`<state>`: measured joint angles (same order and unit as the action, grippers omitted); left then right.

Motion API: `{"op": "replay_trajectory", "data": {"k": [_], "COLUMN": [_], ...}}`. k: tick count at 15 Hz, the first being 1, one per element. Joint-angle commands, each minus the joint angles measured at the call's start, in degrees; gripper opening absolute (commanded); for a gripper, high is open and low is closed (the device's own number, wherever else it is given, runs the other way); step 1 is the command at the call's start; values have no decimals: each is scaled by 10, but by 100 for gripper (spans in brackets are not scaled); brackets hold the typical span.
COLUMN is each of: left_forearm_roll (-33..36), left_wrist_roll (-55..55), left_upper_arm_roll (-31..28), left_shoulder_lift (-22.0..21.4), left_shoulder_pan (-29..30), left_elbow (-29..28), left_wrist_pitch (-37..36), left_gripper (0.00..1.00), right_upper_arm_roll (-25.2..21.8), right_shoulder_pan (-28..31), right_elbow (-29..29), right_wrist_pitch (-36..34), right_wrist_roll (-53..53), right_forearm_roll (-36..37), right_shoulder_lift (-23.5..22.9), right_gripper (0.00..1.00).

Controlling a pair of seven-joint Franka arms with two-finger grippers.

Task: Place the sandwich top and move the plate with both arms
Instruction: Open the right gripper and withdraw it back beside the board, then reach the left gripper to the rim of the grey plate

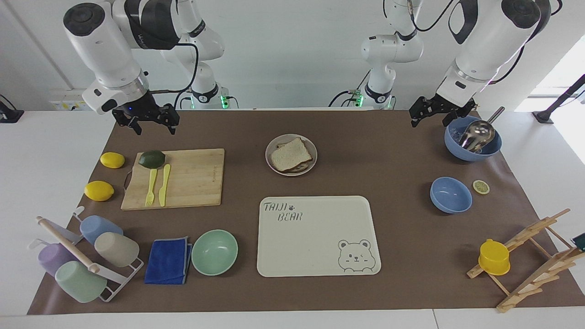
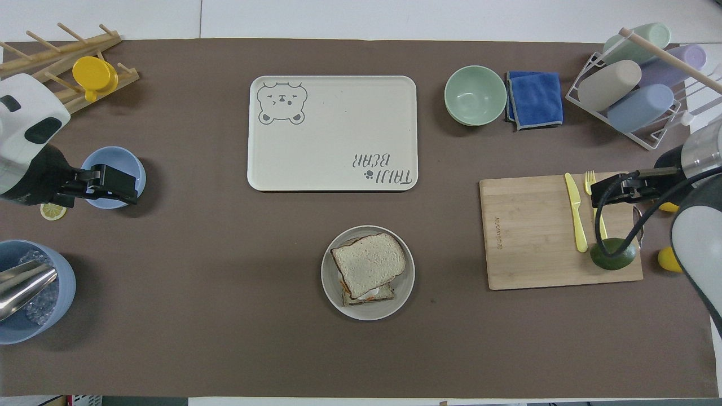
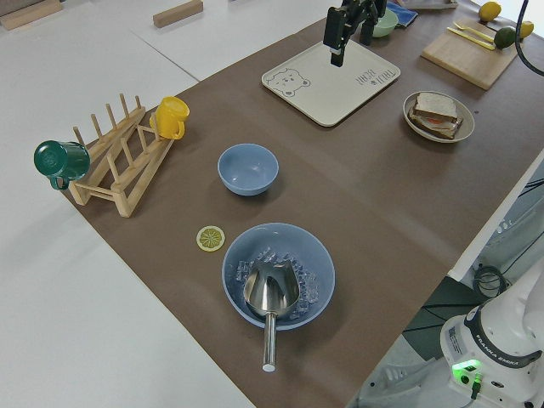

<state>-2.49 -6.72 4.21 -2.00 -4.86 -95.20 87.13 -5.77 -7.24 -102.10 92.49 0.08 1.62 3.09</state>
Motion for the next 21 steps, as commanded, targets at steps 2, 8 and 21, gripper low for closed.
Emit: {"op": "replay_trajectory", "data": {"k": [2, 8, 21], "left_forearm_roll": [-4, -3, -16], "left_wrist_roll": [4, 6, -97], "left_upper_arm_roll": [1, 6, 9], "left_shoulder_lift": [-10, -23, -80], "left_shoulder_pan": [4, -4, -96], "left_elbow": [-9, -8, -189], "left_wrist_pitch": [-3, -5, 145], "left_gripper": [100, 100, 100], "right_upper_arm_roll": [12, 20, 44], "right_shoulder_pan": [18, 39, 65], "right_elbow": [15, 29, 89], "right_wrist_pitch": [-14, -13, -37], "right_wrist_roll": [-41, -50, -64], "right_forearm_roll": [10, 15, 8], "right_shoulder_lift": [-16, -17, -36], "right_gripper": [100, 100, 100]}}
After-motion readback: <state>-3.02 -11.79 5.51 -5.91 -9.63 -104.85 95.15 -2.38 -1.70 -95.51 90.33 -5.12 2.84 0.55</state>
